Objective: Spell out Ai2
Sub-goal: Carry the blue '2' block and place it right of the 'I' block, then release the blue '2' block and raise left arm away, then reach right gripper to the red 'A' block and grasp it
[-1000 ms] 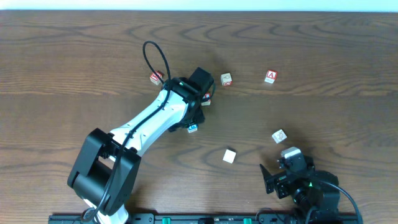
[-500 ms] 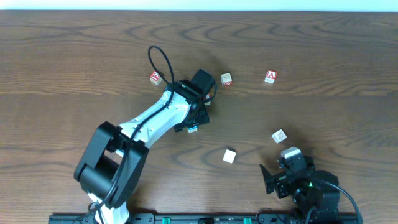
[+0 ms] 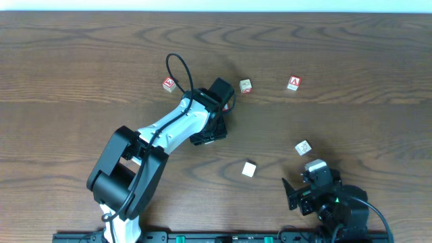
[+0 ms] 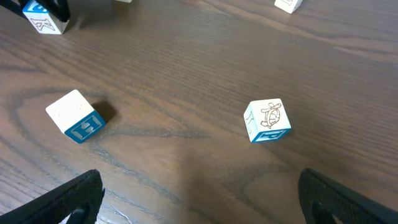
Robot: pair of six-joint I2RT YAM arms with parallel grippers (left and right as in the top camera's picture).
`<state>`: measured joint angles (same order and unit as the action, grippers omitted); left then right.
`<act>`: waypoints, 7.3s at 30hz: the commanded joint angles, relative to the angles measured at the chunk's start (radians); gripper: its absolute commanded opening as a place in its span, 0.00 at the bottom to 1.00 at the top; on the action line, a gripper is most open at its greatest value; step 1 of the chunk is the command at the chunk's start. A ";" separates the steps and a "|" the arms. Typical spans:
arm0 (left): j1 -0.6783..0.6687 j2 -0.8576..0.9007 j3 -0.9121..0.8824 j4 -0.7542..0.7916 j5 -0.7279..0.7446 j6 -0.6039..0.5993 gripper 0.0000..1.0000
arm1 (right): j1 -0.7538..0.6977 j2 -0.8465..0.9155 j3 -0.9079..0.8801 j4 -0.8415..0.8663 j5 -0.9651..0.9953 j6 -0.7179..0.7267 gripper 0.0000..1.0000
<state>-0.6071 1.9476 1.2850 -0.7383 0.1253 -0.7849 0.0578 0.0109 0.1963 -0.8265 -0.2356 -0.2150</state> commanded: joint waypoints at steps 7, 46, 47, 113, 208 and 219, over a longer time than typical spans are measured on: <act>-0.004 0.015 -0.007 -0.009 -0.002 0.023 0.32 | -0.010 -0.005 -0.012 -0.003 -0.012 0.012 0.99; -0.062 0.169 0.334 0.144 -0.053 0.426 0.06 | -0.010 -0.005 -0.012 -0.003 -0.012 0.012 0.99; -0.061 0.169 0.334 0.141 -0.069 0.414 0.06 | -0.010 -0.005 -0.012 -0.003 -0.012 0.012 0.99; -0.059 0.224 0.334 0.137 -0.110 0.257 0.44 | -0.010 -0.005 -0.012 -0.003 -0.011 0.012 0.99; 0.530 -0.198 0.386 -0.102 -0.027 0.696 0.72 | -0.022 1.514 0.723 1.308 -0.024 0.446 0.99; 0.530 -0.196 0.386 -0.102 -0.027 0.696 0.73 | -0.036 1.820 1.178 0.600 -0.034 0.420 0.99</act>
<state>-0.0776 1.7412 1.6672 -0.8383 0.0978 -0.1028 0.0235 1.7882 1.2701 -0.1497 -0.2935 0.2153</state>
